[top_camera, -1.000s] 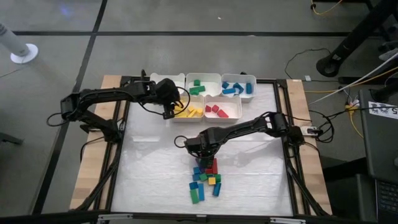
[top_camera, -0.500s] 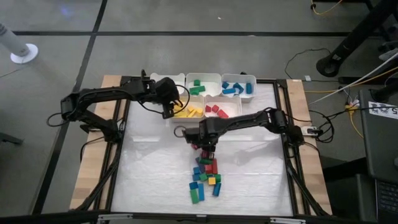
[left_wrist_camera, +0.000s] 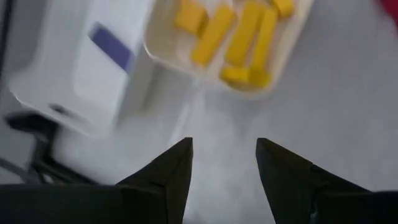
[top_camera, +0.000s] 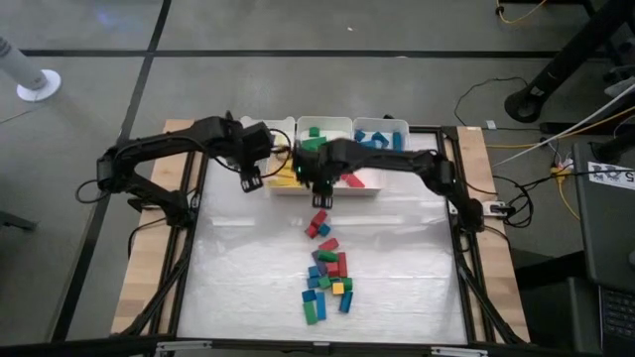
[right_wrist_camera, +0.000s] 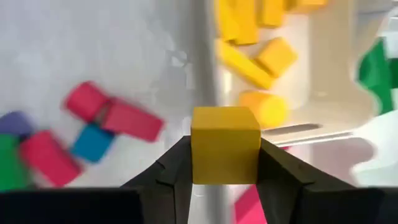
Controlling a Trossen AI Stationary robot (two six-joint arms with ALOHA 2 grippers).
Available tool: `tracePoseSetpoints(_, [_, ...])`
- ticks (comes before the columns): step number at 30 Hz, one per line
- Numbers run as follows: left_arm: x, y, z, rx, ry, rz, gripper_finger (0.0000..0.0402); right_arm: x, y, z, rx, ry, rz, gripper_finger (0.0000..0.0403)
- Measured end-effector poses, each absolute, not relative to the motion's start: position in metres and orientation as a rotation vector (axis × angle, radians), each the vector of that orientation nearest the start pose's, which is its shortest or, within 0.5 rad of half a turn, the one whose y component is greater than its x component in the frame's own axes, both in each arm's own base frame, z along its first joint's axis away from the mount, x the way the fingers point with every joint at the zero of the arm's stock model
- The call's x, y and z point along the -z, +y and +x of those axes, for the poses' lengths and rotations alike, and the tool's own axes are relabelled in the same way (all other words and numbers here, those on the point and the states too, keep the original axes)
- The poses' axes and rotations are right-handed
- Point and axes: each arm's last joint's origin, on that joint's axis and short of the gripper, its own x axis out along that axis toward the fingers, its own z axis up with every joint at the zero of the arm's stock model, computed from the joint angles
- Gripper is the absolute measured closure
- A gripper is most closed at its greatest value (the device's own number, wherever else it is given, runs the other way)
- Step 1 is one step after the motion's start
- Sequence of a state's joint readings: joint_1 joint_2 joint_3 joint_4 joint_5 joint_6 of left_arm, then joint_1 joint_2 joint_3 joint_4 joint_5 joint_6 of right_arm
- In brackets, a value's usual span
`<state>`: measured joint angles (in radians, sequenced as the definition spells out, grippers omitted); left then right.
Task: Sort blocks
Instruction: Put the yellow block into the bottom left bin
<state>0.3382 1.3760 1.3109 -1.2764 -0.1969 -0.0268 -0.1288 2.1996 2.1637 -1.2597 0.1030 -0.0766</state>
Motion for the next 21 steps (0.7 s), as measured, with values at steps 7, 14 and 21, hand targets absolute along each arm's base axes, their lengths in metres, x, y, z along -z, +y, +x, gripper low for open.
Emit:
tracePoseSetpoints(7, [-0.312,0.061,0.223,-0.468,1.373,-0.285,0.0235,-0.272,-0.111,0.446,0.182,1.23,-0.034,0.0261])
tracePoseSetpoints(14, [-0.312,0.032,0.229,-0.502,1.345,-0.439,0.0235,-0.274,-0.136,0.442,0.163,1.186,0.009,0.0261])
tracePoseSetpoints(21, [-0.312,-0.002,0.233,-0.544,1.306,-0.545,0.0235,-0.274,-0.139,0.442,0.107,1.169,0.017,0.0259])
